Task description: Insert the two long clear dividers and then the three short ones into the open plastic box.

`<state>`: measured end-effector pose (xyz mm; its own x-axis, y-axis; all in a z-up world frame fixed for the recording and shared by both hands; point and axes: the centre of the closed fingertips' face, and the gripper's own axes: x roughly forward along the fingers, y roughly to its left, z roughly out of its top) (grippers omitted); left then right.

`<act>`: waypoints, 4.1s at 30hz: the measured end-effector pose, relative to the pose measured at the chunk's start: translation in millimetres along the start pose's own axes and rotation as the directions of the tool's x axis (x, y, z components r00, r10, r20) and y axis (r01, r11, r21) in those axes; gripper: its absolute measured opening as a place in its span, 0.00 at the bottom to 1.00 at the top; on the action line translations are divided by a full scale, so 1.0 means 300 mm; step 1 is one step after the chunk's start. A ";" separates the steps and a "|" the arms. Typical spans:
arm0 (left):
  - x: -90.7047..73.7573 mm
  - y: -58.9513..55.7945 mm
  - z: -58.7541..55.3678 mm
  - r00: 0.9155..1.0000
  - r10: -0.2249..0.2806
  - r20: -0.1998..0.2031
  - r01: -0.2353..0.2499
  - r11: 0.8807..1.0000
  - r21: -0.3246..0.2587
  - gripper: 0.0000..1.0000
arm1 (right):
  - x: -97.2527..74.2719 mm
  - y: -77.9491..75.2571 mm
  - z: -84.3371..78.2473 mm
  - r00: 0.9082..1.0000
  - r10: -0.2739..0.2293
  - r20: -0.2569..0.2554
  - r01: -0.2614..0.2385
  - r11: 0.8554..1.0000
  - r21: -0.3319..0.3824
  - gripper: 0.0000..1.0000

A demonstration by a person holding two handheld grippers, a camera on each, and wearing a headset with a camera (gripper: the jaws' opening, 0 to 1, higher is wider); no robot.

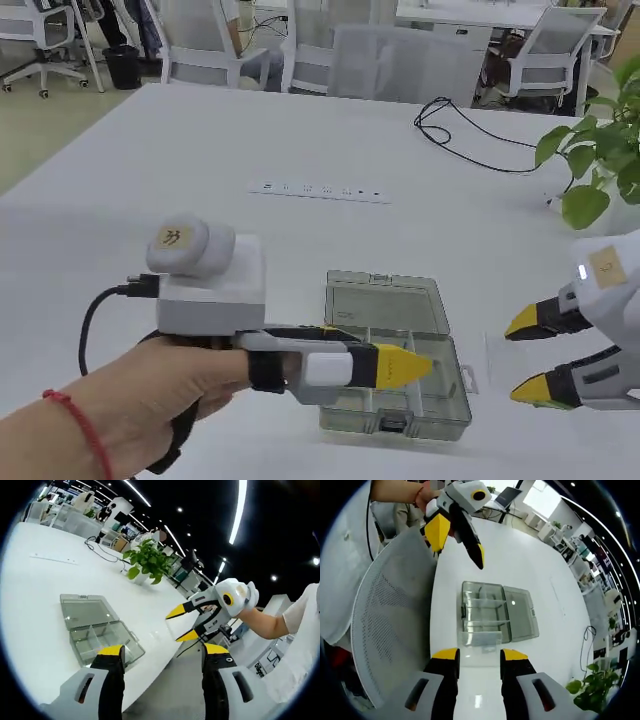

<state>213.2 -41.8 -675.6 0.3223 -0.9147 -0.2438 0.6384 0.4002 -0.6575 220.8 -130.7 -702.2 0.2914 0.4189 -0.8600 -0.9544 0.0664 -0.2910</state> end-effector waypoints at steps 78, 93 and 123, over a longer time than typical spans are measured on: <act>0.077 -0.162 -0.083 0.991 -0.112 -0.070 0.127 0.955 0.269 0.00 | -0.150 0.058 0.224 0.970 0.121 0.210 -0.139 0.988 0.072 0.27; 0.046 -0.244 -0.109 0.967 -0.222 -0.128 0.256 0.849 0.463 0.00 | -0.162 0.166 0.255 0.886 0.383 0.259 -0.405 0.914 0.033 0.13; 0.032 -0.262 -0.141 0.959 -0.240 -0.153 0.284 0.810 0.513 0.00 | -0.149 0.236 0.261 0.829 0.476 0.294 -0.504 0.863 0.024 0.03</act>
<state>136.5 -84.5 -656.4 0.0489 -0.9815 -0.1853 0.9673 0.0928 -0.2362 135.0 -73.7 -651.5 -0.2314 0.6451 -0.7282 -0.9725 -0.1319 0.1922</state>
